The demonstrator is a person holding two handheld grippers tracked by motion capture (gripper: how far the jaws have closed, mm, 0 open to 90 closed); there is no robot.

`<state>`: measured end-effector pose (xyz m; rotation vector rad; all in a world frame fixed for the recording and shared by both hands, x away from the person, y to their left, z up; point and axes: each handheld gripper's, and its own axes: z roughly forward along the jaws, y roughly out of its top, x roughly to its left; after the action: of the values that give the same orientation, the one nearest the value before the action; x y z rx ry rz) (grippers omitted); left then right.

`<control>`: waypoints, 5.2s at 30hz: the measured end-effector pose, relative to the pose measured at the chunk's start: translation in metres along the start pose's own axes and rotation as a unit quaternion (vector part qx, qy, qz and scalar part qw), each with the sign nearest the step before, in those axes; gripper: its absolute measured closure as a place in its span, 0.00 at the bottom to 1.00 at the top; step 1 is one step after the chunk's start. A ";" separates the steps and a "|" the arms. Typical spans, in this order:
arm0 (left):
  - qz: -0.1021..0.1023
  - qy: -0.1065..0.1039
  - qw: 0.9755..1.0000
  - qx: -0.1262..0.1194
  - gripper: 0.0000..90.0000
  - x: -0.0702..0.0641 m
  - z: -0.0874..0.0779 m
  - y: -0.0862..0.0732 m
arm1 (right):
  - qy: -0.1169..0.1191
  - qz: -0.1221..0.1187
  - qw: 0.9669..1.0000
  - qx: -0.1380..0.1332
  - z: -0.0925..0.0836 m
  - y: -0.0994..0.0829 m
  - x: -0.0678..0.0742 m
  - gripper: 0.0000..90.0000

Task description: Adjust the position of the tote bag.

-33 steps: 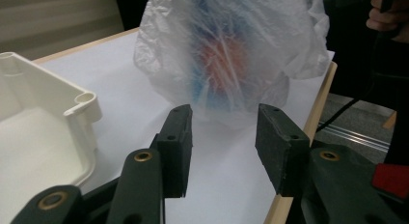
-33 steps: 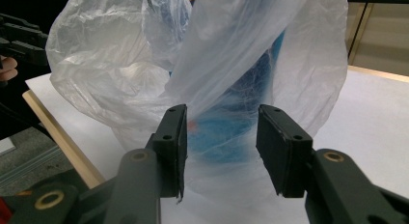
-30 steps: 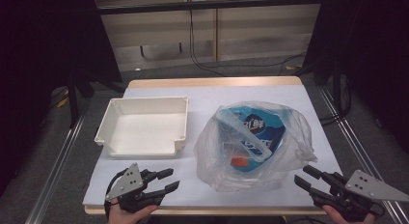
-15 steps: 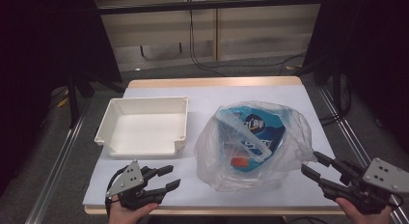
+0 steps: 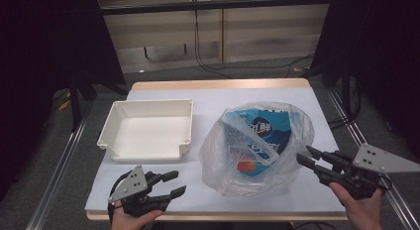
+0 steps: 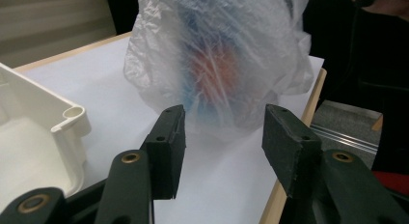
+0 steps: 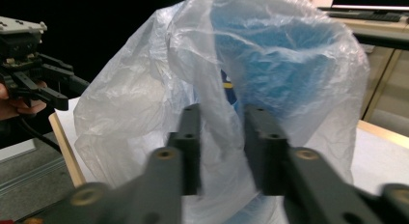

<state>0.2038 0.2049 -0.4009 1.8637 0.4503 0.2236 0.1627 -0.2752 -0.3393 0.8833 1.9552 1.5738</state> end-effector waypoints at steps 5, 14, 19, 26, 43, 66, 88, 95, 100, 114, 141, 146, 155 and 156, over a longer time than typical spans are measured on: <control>0.001 -0.010 1.000 -0.006 0.57 -0.002 0.009 0.016 | 0.026 0.012 1.000 -0.002 0.007 -0.002 -0.011 1.00; 0.034 -0.065 0.997 -0.018 0.67 -0.020 0.041 0.053 | 0.042 0.020 0.999 -0.013 0.012 0.006 -0.019 1.00; 0.058 -0.088 0.994 -0.010 0.69 -0.029 0.064 0.063 | 0.041 0.024 0.999 -0.002 0.014 0.001 -0.018 1.00; 0.083 -0.110 0.990 -0.019 0.66 -0.042 0.069 0.087 | 0.035 0.026 0.999 -0.016 0.005 0.003 -0.020 1.00; 0.123 -0.117 0.985 0.043 0.61 -0.046 0.158 0.114 | 0.039 0.030 0.999 -0.013 0.008 0.000 -0.022 1.00; 0.132 -0.079 0.981 0.117 0.63 -0.033 0.202 0.088 | 0.041 0.031 0.999 -0.014 0.008 -0.001 -0.024 1.00; 0.104 -0.163 0.980 0.034 0.99 -0.037 0.150 0.108 | 0.040 0.030 0.999 -0.016 0.007 0.001 -0.025 1.00; 0.107 -0.146 0.983 -0.010 0.99 -0.019 0.110 0.127 | 0.044 0.029 0.998 -0.021 0.007 0.007 -0.027 1.00; 0.102 -0.126 0.987 -0.023 0.99 -0.001 0.086 0.132 | 0.044 0.028 0.998 -0.040 0.005 0.017 -0.030 1.00; 0.068 -0.075 0.992 -0.076 0.99 0.036 0.030 0.129 | 0.027 0.017 0.996 -0.088 -0.006 0.044 -0.040 1.00; 0.037 0.001 0.991 -0.131 1.00 0.074 -0.028 0.125 | -0.054 0.038 0.989 -0.134 -0.038 0.039 -0.070 1.00; 0.018 0.014 0.991 -0.135 1.00 0.086 -0.032 0.117 | -0.067 0.048 0.986 -0.142 -0.043 0.033 -0.075 1.00; 0.016 -0.001 0.994 -0.106 1.00 0.090 -0.016 0.110 | -0.057 0.051 0.991 -0.113 -0.030 0.030 -0.076 1.00; 0.014 0.006 0.995 -0.100 1.00 0.091 -0.015 0.108 | -0.054 0.051 0.991 -0.110 -0.028 0.030 -0.077 1.00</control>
<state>0.3027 0.2252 -0.3005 1.6732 0.3960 0.2887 0.2004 -0.3466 -0.3065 0.9673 1.6481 1.7224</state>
